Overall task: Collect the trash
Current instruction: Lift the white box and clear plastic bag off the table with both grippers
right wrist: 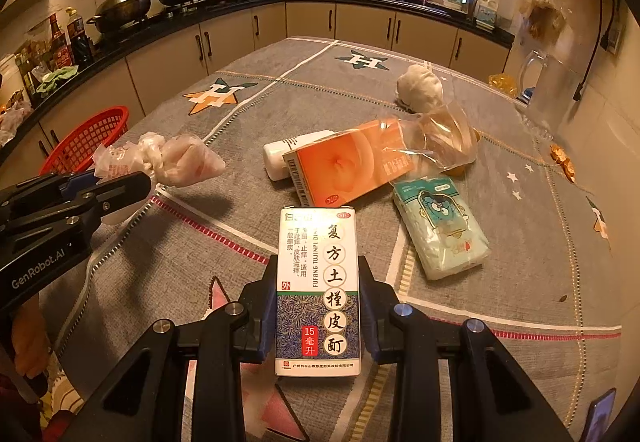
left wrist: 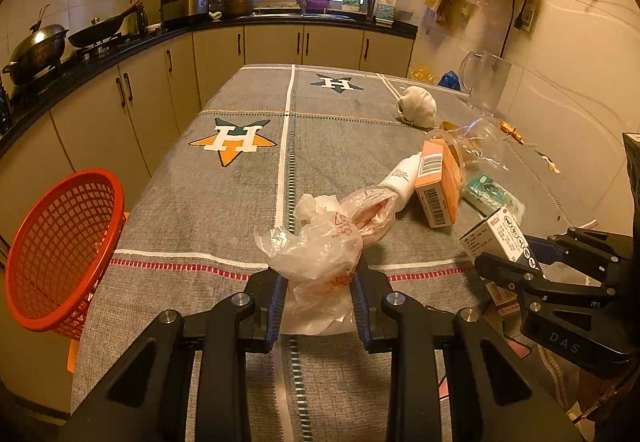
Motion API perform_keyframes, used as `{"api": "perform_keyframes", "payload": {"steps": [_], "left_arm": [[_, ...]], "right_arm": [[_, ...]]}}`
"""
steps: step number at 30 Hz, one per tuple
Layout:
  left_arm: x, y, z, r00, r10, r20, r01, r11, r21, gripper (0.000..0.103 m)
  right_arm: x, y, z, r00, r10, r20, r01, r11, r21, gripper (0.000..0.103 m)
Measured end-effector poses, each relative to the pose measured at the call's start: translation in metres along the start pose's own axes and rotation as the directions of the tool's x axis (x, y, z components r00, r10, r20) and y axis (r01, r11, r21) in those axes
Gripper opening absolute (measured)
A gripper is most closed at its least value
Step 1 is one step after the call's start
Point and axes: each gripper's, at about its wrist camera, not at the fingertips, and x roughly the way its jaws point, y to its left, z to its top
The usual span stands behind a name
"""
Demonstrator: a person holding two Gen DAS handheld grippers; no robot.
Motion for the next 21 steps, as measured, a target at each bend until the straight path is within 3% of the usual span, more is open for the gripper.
{"api": "perform_keyframes", "payload": {"steps": [21], "left_arm": [[-0.013,-0.005,0.001,1.0,-0.004,0.022,0.004,1.0,0.006,0.028]], "right_arm": [[-0.011,0.004,0.0,1.0,0.016,0.018,-0.016,1.0,0.002,0.037]]}}
